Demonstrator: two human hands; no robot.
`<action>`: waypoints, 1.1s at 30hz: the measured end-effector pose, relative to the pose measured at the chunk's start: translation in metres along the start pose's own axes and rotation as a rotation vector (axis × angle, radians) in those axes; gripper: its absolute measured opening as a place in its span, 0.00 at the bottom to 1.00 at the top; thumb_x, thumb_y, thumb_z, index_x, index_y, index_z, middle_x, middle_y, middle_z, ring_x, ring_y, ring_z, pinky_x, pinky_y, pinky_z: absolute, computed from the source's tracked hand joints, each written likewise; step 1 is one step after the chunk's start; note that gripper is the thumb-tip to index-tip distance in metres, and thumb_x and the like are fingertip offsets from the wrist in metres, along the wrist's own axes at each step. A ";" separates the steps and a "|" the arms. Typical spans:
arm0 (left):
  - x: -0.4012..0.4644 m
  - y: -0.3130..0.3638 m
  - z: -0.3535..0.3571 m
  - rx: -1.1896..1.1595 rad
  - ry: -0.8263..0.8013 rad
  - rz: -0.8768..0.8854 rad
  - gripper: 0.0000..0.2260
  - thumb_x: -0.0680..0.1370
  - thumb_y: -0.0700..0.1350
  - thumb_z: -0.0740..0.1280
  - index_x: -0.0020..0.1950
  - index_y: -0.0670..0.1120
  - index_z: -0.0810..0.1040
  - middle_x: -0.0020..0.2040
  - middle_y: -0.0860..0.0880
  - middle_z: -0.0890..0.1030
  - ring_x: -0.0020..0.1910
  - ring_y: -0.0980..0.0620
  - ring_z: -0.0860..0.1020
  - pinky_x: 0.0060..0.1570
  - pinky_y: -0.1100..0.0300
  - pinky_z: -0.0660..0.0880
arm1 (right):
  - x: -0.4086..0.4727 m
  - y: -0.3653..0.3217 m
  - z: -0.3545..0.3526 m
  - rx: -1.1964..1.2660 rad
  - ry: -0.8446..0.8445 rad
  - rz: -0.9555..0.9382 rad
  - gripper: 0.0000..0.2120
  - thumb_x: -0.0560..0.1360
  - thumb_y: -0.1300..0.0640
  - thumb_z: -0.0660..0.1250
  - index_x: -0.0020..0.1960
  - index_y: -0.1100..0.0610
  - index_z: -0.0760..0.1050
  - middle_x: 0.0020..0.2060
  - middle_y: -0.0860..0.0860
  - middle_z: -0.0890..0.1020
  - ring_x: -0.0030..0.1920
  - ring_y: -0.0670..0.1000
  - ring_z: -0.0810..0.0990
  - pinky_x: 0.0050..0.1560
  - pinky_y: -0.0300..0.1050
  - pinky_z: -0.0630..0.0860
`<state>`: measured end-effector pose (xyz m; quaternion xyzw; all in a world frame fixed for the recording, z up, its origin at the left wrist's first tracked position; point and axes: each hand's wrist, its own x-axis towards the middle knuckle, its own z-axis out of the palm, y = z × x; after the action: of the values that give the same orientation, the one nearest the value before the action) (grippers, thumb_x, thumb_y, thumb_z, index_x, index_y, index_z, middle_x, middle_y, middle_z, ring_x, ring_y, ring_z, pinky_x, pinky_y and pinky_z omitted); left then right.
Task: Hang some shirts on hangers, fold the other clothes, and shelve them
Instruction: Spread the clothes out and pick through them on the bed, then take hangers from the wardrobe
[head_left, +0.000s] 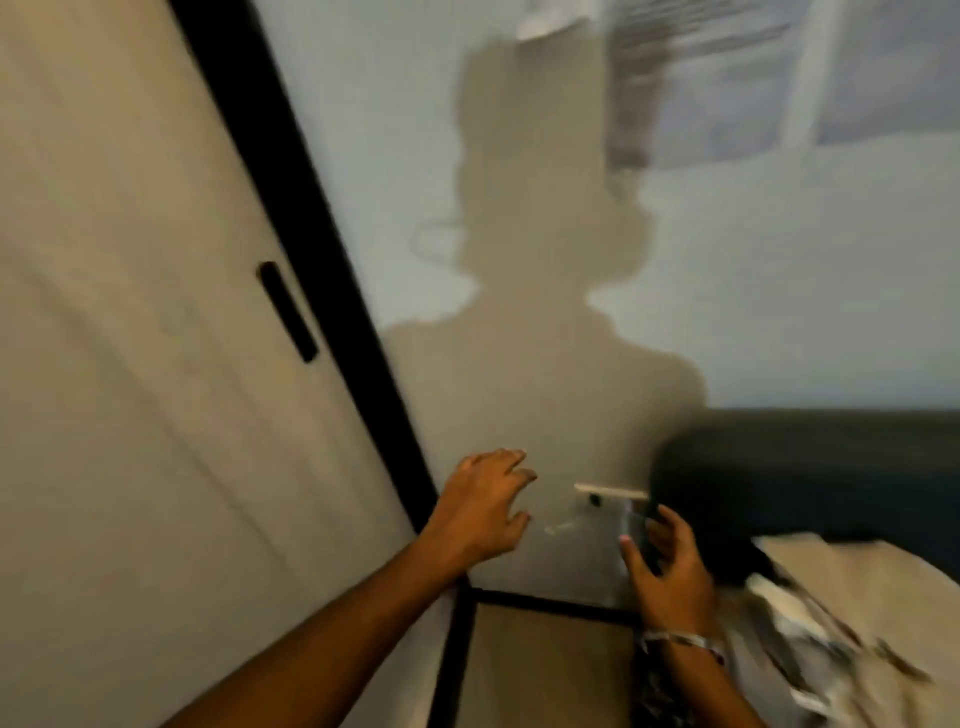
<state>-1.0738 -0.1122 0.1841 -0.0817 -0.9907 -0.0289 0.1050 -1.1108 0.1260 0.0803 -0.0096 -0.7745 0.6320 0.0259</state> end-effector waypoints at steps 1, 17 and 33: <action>-0.003 -0.016 -0.018 0.052 -0.001 -0.023 0.25 0.69 0.56 0.73 0.64 0.48 0.81 0.68 0.44 0.79 0.66 0.43 0.78 0.65 0.46 0.73 | -0.002 -0.012 0.019 0.023 -0.029 -0.013 0.31 0.72 0.56 0.77 0.72 0.51 0.69 0.65 0.55 0.78 0.65 0.57 0.77 0.65 0.56 0.74; 0.034 -0.251 -0.174 0.555 0.025 -0.181 0.20 0.78 0.48 0.68 0.69 0.45 0.77 0.67 0.45 0.77 0.67 0.45 0.73 0.70 0.52 0.67 | 0.007 -0.196 0.337 0.338 -0.401 -0.236 0.35 0.75 0.49 0.74 0.77 0.45 0.63 0.73 0.49 0.72 0.72 0.51 0.72 0.69 0.54 0.73; 0.070 -0.315 -0.204 0.920 -0.233 -0.264 0.25 0.83 0.48 0.61 0.79 0.41 0.64 0.79 0.41 0.63 0.79 0.41 0.58 0.78 0.47 0.48 | 0.086 -0.277 0.477 0.257 -0.658 -0.281 0.26 0.81 0.50 0.63 0.77 0.55 0.65 0.72 0.54 0.71 0.71 0.57 0.72 0.70 0.52 0.70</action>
<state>-1.1525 -0.4264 0.3858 0.0968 -0.9078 0.4078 0.0143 -1.2168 -0.3922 0.2589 0.3033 -0.6495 0.6838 -0.1367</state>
